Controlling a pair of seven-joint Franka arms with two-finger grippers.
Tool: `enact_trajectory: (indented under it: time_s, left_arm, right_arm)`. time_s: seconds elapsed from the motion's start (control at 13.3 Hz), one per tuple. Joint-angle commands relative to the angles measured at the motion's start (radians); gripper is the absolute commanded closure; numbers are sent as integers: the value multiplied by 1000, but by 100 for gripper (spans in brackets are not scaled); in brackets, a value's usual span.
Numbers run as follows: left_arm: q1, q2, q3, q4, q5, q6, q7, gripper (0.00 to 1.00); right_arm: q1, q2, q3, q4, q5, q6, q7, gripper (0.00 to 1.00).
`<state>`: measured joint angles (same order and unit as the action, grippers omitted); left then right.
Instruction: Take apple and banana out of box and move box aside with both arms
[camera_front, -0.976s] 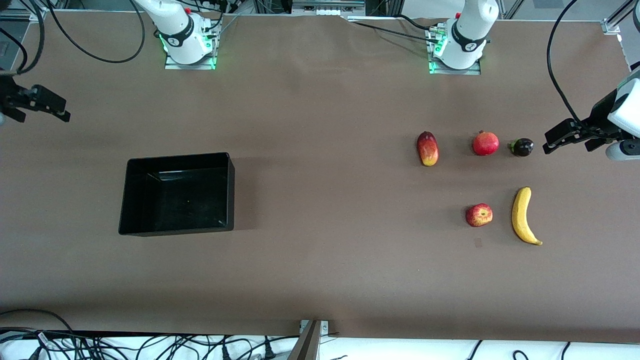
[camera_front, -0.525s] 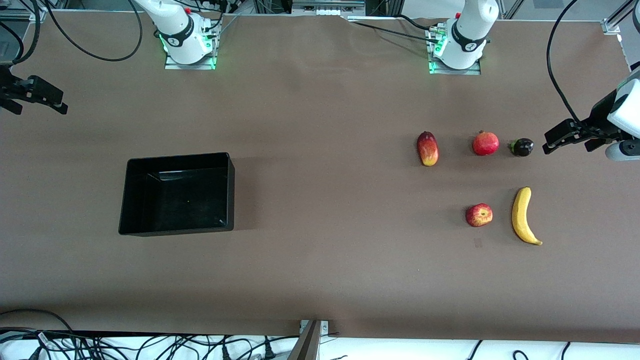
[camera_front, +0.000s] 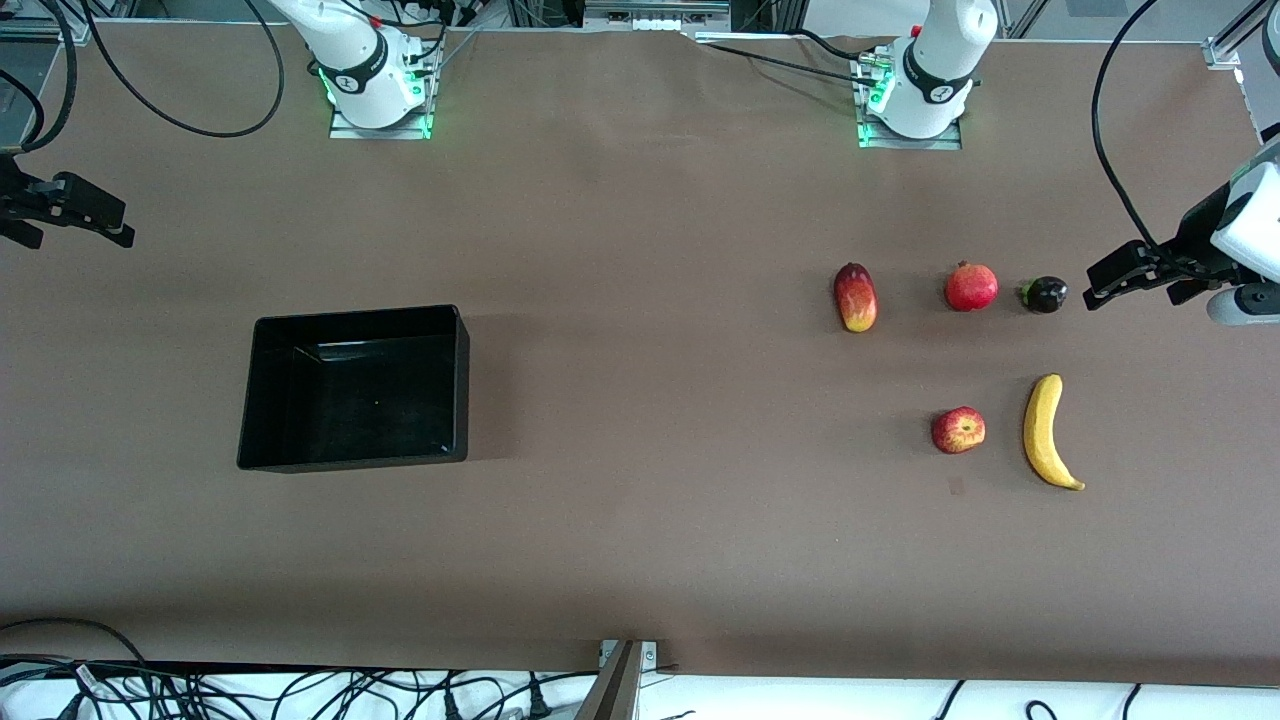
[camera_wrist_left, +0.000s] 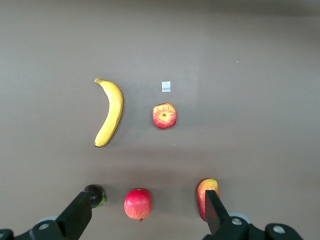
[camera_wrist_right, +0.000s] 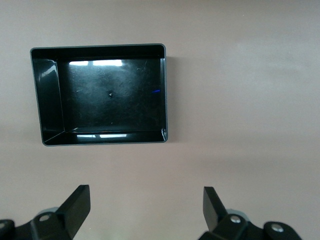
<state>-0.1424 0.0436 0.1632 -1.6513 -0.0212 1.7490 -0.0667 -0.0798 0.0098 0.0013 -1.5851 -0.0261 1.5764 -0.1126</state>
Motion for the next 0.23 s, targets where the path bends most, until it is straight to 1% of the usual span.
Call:
enact_trajectory:
  time_s: [0.0, 0.15]
  left_arm:
    - [4, 9, -2, 21, -22, -6, -4, 0]
    - [1, 9, -2, 24, -22, -8, -5, 0]
  right_arm:
    - [-15, 9, 2, 24, 5, -16, 14, 0]
    - [-15, 7, 2, 24, 5, -19, 14, 0]
